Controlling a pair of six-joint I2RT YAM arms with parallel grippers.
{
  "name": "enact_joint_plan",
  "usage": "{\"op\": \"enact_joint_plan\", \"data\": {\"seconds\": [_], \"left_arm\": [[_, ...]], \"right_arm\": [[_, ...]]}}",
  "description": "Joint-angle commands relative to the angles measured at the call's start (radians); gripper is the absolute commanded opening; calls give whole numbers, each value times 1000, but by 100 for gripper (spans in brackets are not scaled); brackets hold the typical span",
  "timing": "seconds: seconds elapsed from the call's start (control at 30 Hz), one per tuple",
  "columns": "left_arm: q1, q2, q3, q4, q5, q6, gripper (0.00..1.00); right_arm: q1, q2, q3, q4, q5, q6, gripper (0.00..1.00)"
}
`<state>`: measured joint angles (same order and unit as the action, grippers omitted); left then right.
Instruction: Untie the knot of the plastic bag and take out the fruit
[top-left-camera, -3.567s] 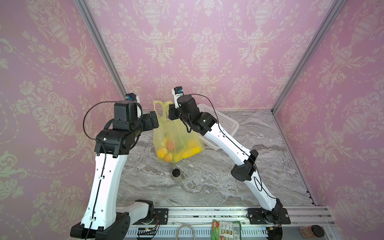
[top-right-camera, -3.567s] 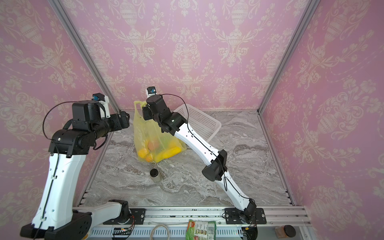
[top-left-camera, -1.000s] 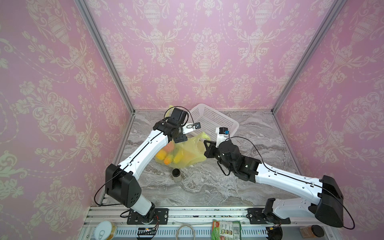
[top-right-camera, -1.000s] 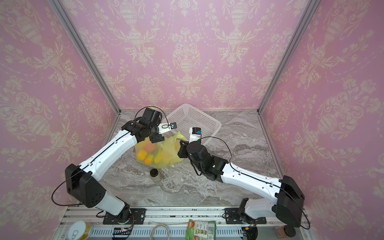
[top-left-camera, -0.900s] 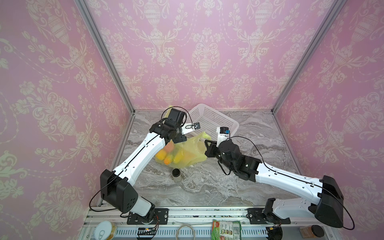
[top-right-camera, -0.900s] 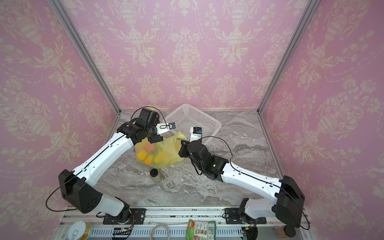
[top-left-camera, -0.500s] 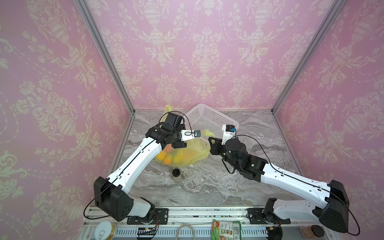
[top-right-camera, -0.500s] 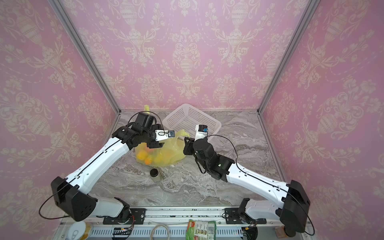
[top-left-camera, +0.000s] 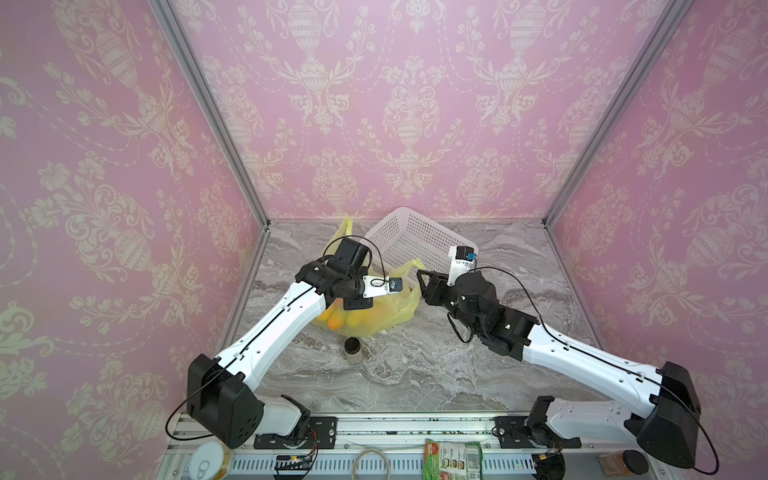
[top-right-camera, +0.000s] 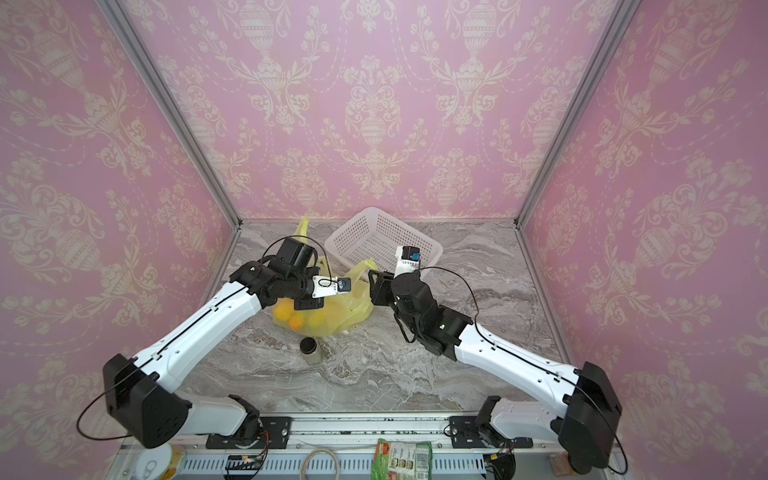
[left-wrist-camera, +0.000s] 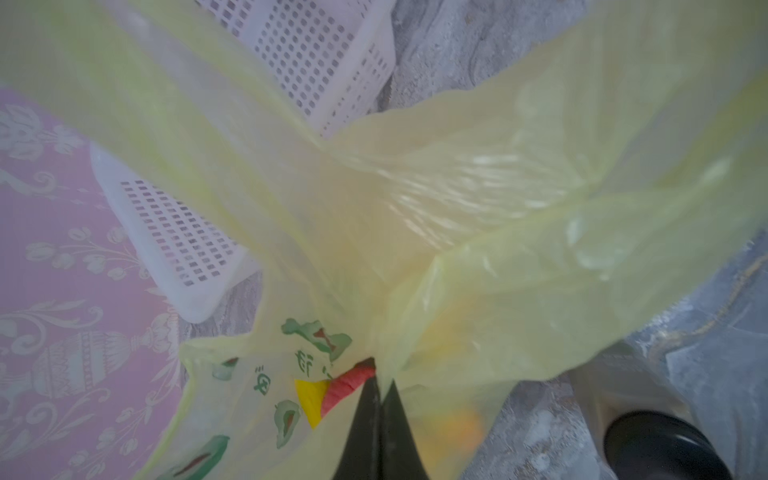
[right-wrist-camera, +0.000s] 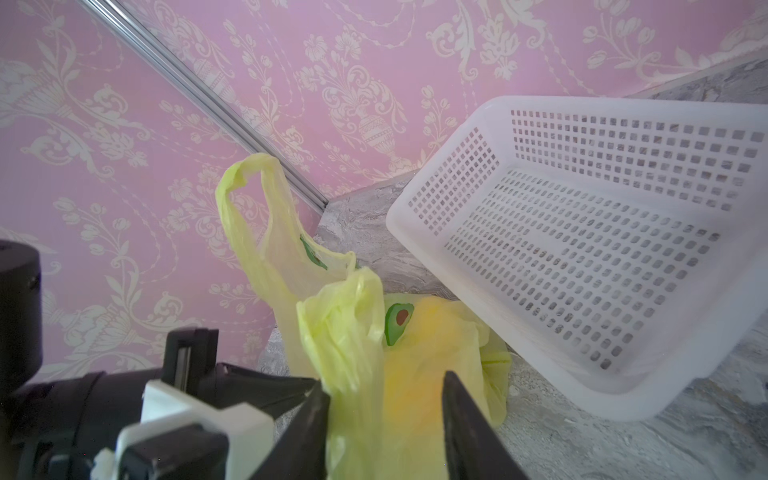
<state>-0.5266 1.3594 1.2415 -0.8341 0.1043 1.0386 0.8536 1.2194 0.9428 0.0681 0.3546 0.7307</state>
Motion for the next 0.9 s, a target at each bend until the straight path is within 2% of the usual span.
{"op": "enact_joint_plan", "data": {"seconds": [0.0, 0.1, 0.17, 0.27, 0.33, 0.43, 0.57, 0.7, 0.73, 0.77, 0.8, 0.83, 0.87], "left_arm": [[-74, -15, -46, -63, -89, -82, 0], [-124, -15, -53, -81, -128, -182, 0], [-169, -36, -100, -34, -190, -225, 0], [-216, -68, -180, 24, -261, -228, 0], [-221, -66, -171, 7, -301, -244, 0], [-221, -90, -168, -18, -289, -260, 0], [-222, -144, -197, 19, -288, -251, 0], [-223, -181, -191, 4, -275, -252, 0], [-222, -194, -195, 6, -275, -251, 0], [-222, -204, -194, 4, -271, -252, 0], [-222, -213, -187, -6, -255, -258, 0], [-222, -226, -174, -23, -225, -266, 0], [-222, -246, -162, -39, -189, -272, 5]], "right_arm": [[-11, -18, 12, -29, -13, -62, 74], [-15, -13, 82, -104, -55, -126, 89], [-15, 4, 133, -161, -96, -170, 91], [-15, 47, 193, -244, -142, -191, 92], [-14, 69, 206, -271, -149, -193, 92], [-14, 94, 202, -267, -160, -188, 91], [-9, 139, 212, -258, -212, -175, 85], [9, 181, 223, -271, -223, -174, 84], [10, 190, 223, -271, -223, -173, 81], [10, 198, 223, -275, -222, -172, 72], [10, 203, 223, -276, -219, -173, 59], [10, 209, 241, -280, -209, -175, 38], [9, 213, 263, -284, -194, -176, 19]]}}
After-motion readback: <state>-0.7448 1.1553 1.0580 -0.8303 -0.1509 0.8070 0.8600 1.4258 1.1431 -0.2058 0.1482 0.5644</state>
